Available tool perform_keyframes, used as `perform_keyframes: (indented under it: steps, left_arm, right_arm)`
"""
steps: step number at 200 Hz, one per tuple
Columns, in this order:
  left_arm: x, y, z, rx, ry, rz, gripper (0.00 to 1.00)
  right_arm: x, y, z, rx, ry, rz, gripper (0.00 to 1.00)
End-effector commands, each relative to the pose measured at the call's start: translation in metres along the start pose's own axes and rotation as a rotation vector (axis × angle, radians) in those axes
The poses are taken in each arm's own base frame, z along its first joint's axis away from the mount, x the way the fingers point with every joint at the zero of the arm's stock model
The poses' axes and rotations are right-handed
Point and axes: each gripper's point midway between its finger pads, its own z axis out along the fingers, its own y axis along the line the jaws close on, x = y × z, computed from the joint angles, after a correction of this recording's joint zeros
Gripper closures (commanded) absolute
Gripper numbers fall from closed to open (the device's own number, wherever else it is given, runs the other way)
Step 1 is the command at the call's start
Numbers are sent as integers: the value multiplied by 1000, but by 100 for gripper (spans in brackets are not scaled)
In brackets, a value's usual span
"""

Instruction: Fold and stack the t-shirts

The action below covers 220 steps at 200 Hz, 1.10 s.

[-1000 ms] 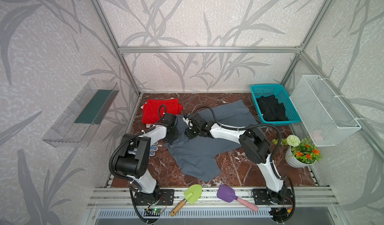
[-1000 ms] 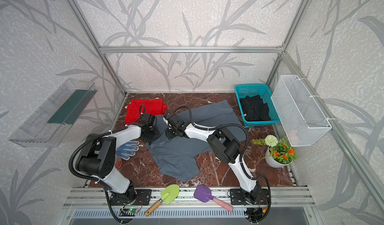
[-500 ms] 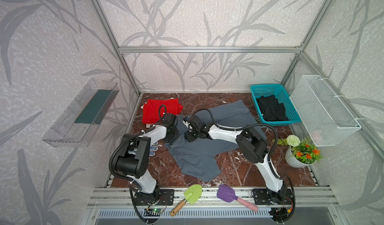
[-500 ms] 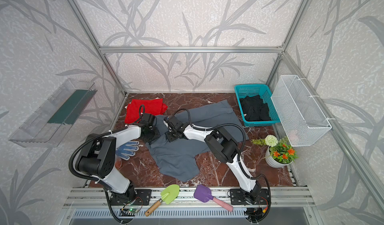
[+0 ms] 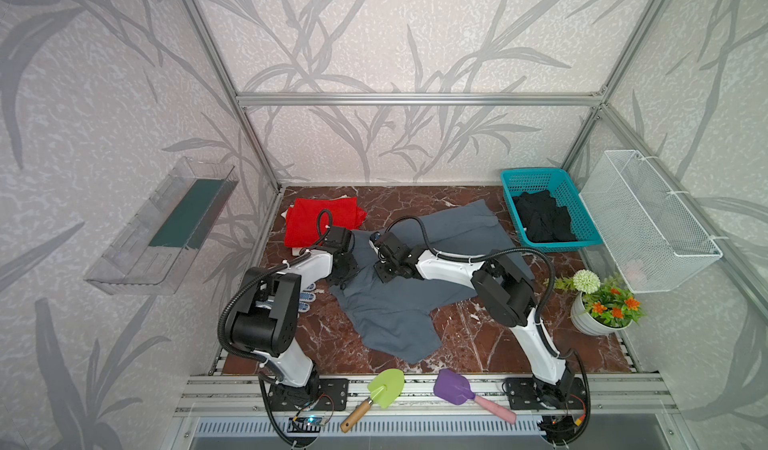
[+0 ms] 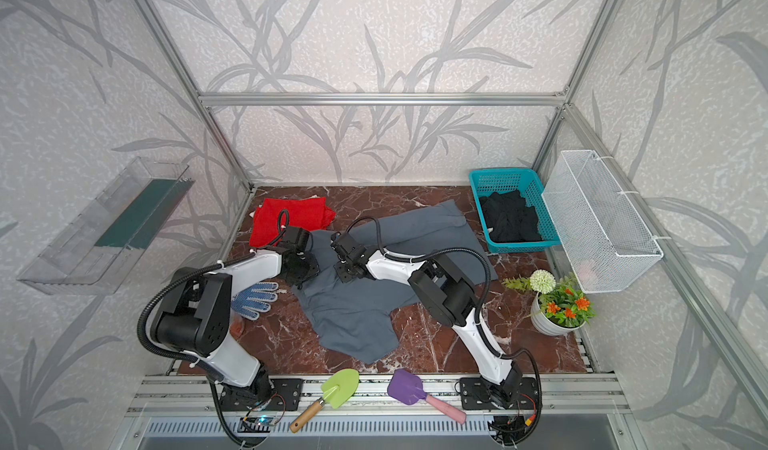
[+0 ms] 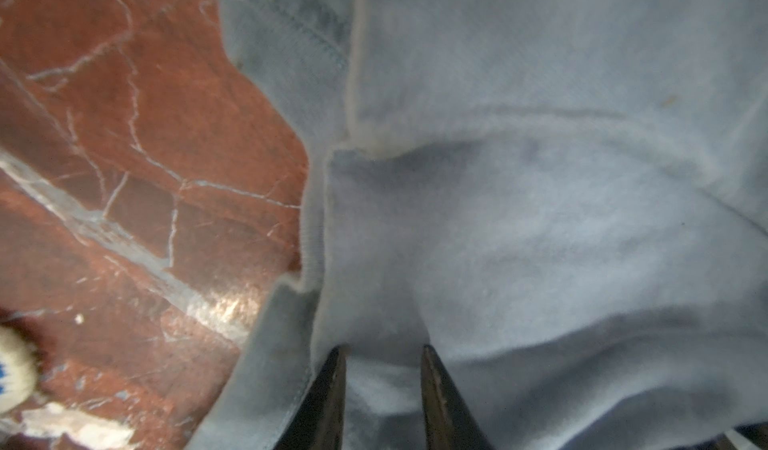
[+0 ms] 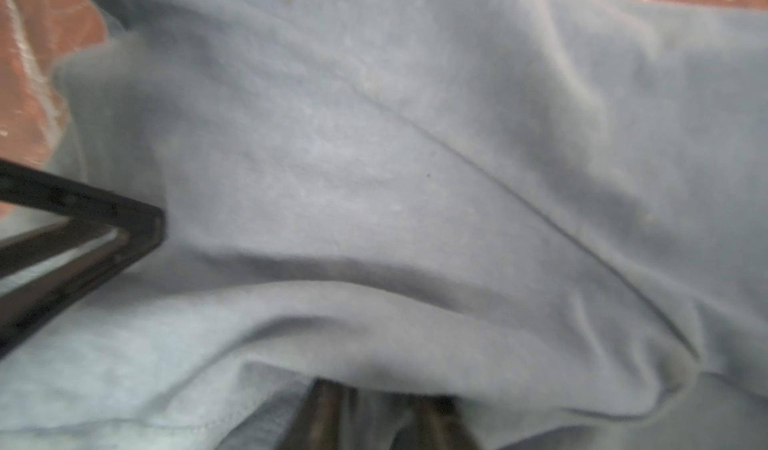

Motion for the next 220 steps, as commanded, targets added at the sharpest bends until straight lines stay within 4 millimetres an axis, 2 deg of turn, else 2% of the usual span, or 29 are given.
perform_keyframes:
  steps: [1,37,84,132,183,199,220]
  left_arm:
    - [29,20,17,-58,105,2,68]
    - [29,20,17,-57,107,2,68]
    - [31,20,18,-56,110,0,68]
    - [31,20,19,-56,113,1,68]
    - [30,19,20,-62,115,0,68]
    - [30,19,21,-66,119,1,68]
    - [29,19,21,-66,118,0,68]
  right_arm:
    - [1,-11,-13,53,17,-2,78]
    - [-8,-13,-29,56,-17,15,94]
    - [-3,-12,-52,23,-44,47,94]
    - [10,-16,-68,7,-64,101,94]
    - [17,-30,-95,33,-111,133,92]
    - [17,-33,-103,39,-137,144,87]
    - [22,-33,-103,31,-141,148,76]
